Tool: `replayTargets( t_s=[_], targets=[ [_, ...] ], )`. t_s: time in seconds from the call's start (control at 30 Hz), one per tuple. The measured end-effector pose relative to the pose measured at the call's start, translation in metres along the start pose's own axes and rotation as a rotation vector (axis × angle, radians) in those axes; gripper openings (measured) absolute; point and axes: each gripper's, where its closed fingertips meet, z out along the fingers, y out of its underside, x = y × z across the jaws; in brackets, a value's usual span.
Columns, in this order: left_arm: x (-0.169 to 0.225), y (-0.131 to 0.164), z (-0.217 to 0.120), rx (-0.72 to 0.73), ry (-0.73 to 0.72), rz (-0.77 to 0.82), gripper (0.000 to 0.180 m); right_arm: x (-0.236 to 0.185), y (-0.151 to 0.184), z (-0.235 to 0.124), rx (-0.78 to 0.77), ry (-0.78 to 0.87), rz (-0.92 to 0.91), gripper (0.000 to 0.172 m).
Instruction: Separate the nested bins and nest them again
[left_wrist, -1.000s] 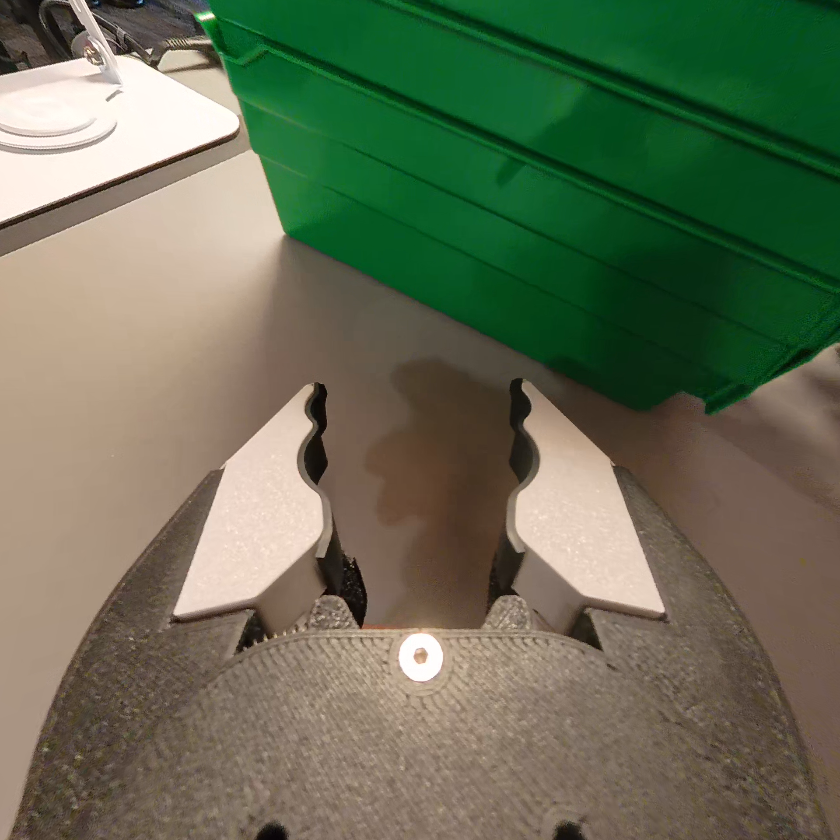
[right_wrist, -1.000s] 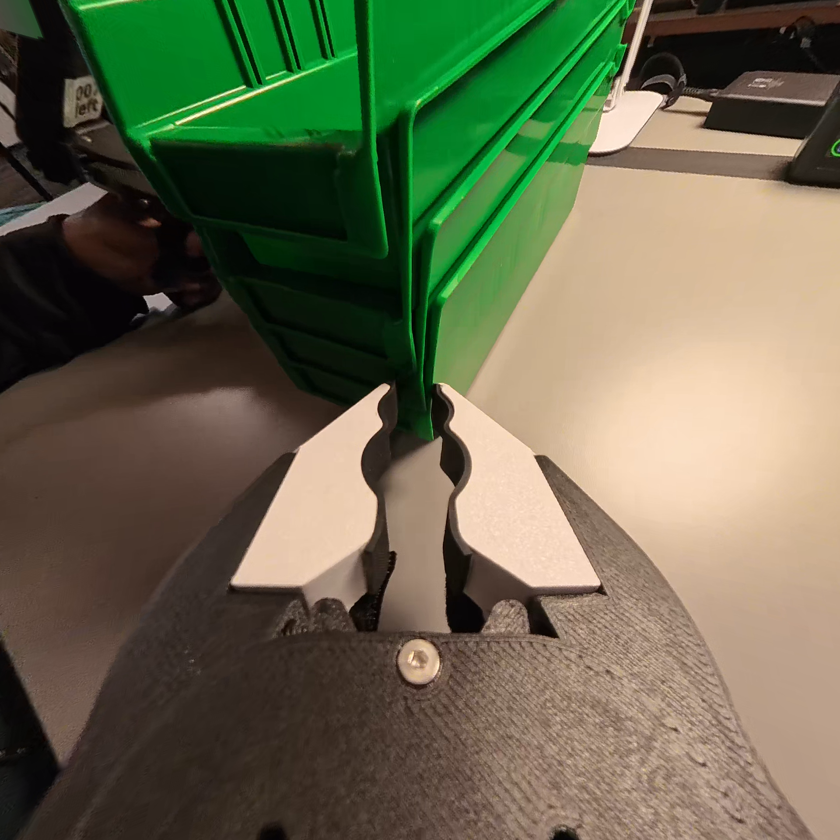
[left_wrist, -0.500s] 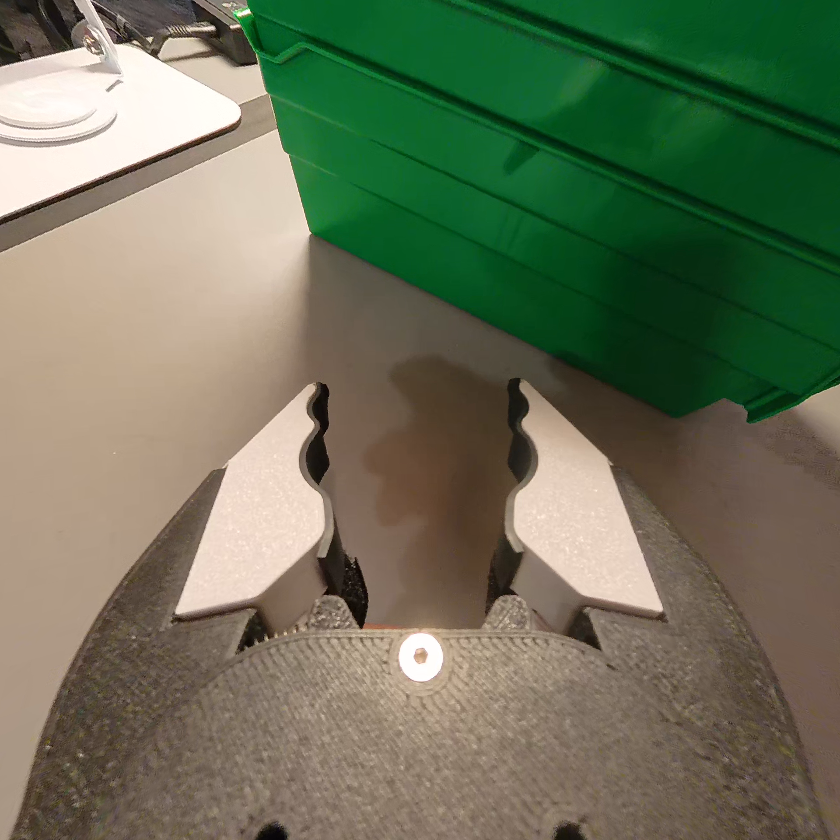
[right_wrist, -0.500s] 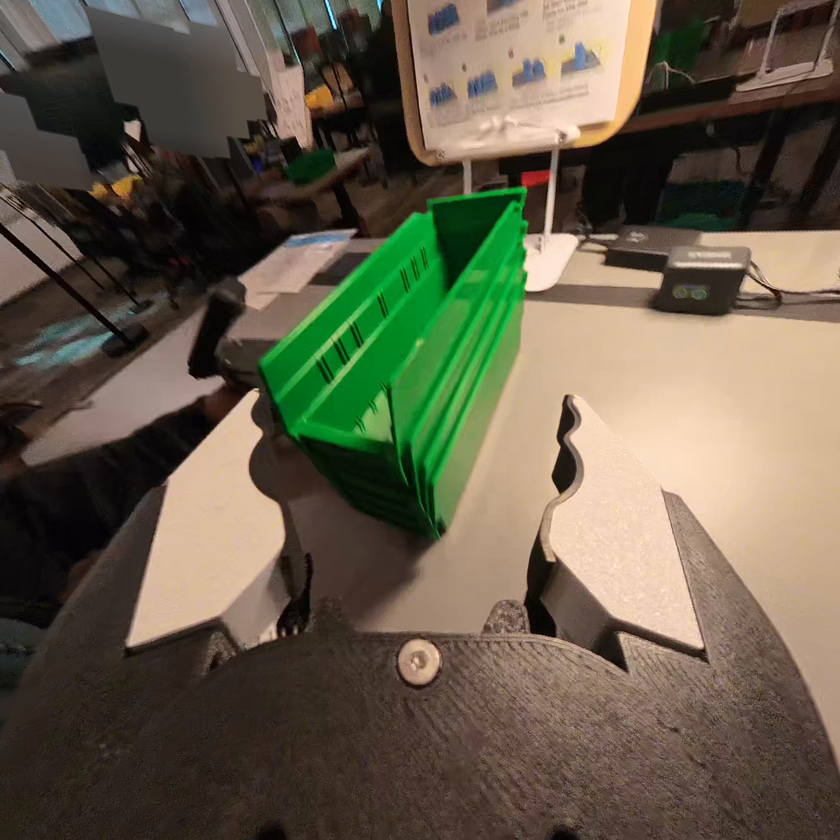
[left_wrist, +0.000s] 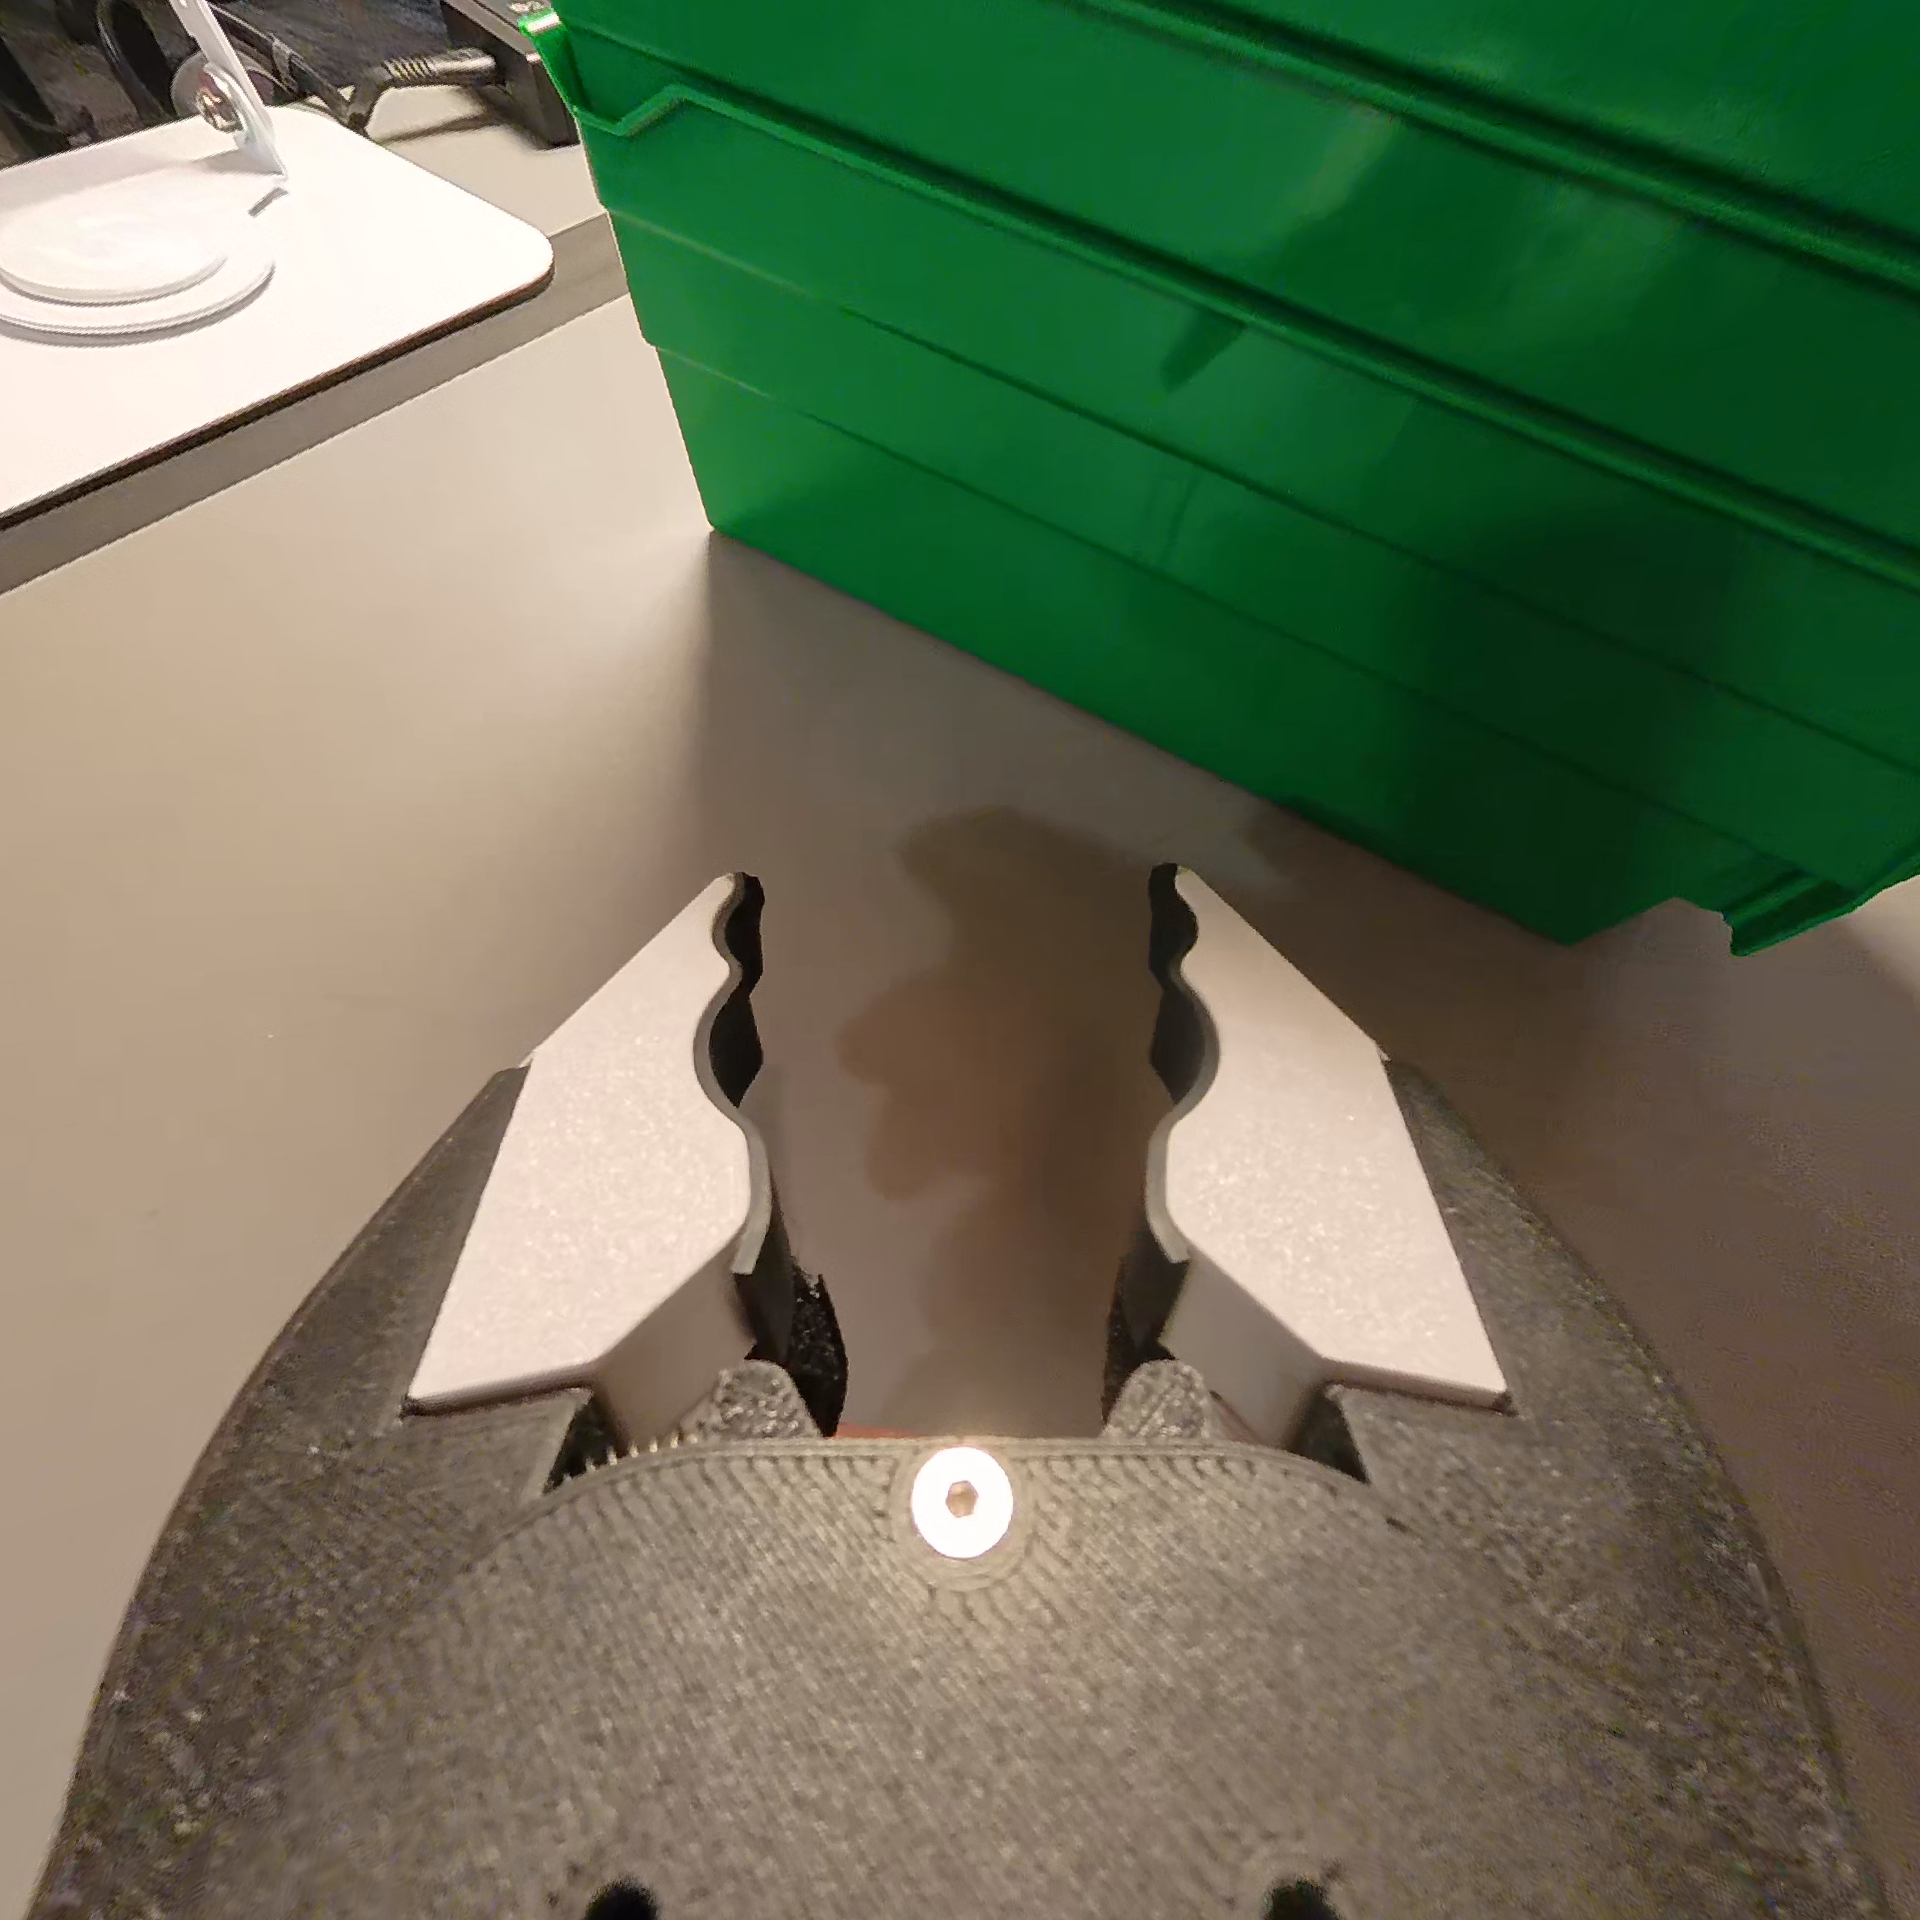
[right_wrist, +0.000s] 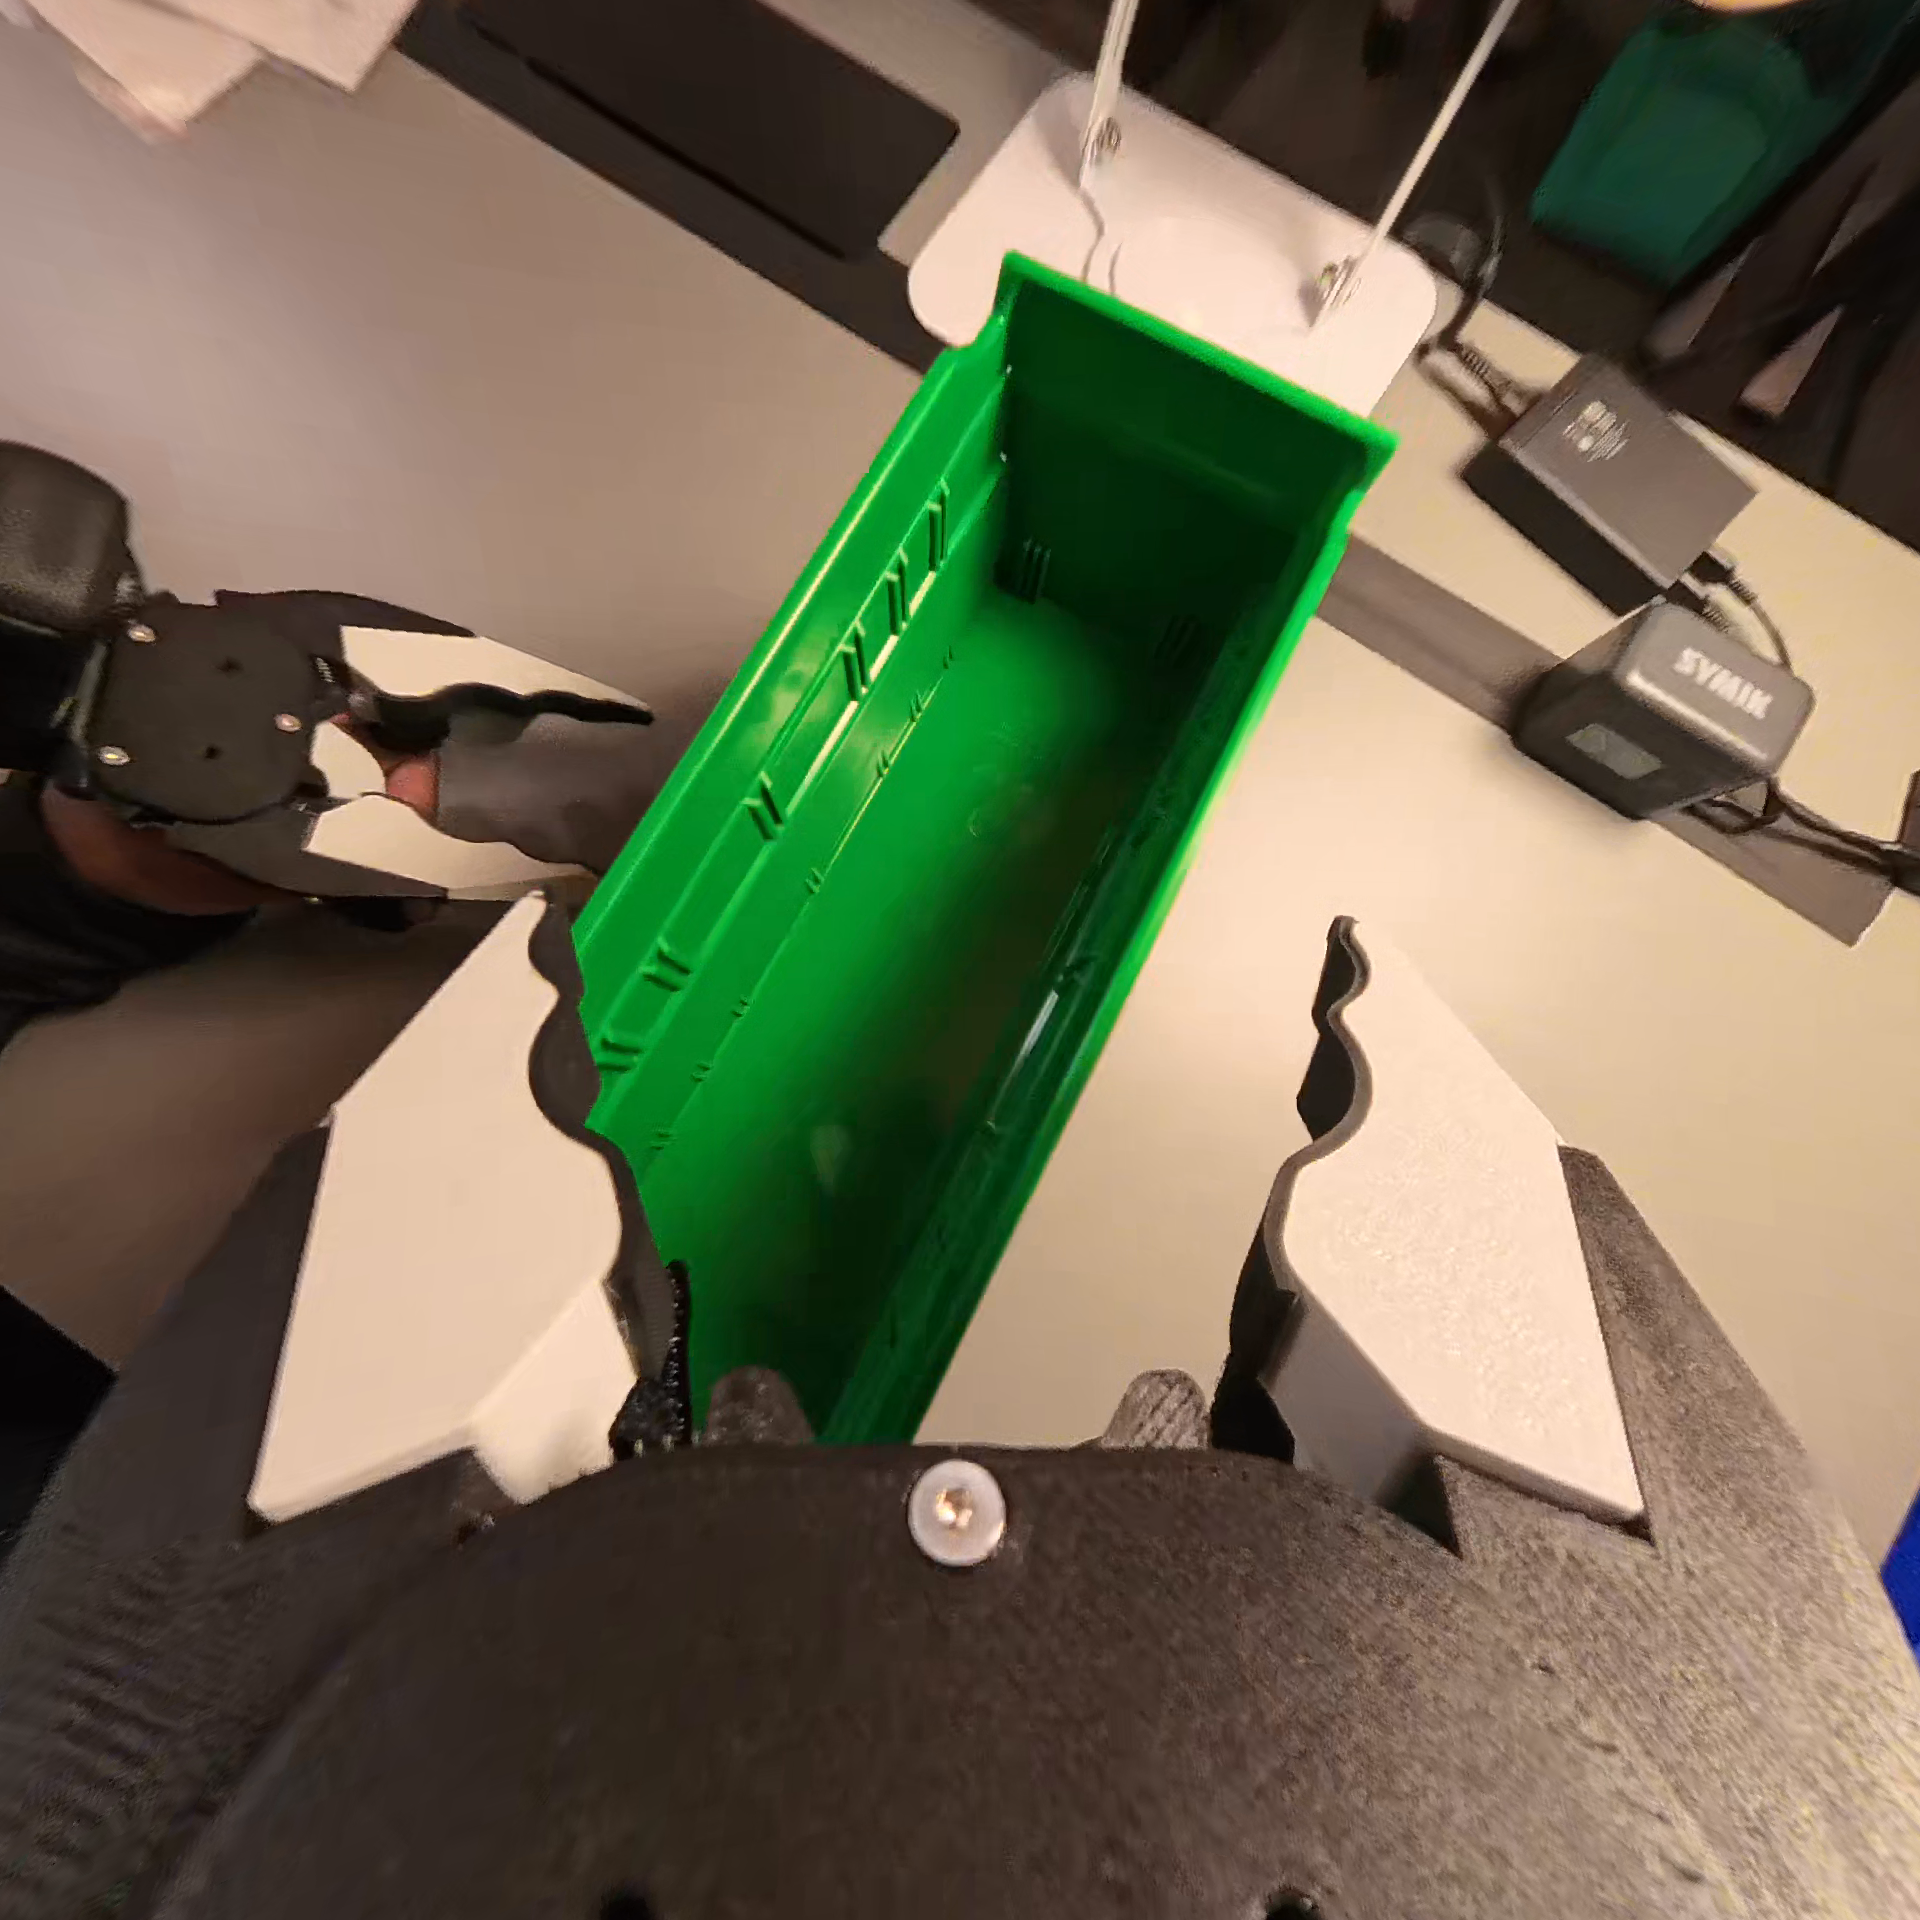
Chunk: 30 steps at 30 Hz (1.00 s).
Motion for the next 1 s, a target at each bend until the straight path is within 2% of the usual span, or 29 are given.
replayTargets(
  t_s=[0.13, 0.3, 0.4, 0.57, 1.0],
  targets=[
    [0.0, -0.001, -0.001, 0.008, 0.009, -0.013, 0.074, 0.0, 0.002, 0.025, -0.165, 0.039, -0.017, 0.14],
    [0.0, -0.001, -0.002, 0.013, 0.025, -0.032, 0.071, -0.012, 0.004, 0.031, -0.32, 0.019, -0.027, 0.14],
    [0.0, -0.001, -0.002, 0.015, 0.029, -0.035, 0.071, -0.015, 0.0, 0.034, -0.338, 0.042, -0.033, 0.14],
    [0.001, 0.0, -0.002, 0.008, 0.022, -0.015, 0.07, -0.008, 0.012, 0.039, -0.393, 0.063, 0.012, 0.141],
    [0.003, 0.001, -0.001, -0.002, 0.01, 0.019, 0.069, -0.011, 0.019, 0.039, -0.39, 0.062, 0.045, 0.137]
  ],
)
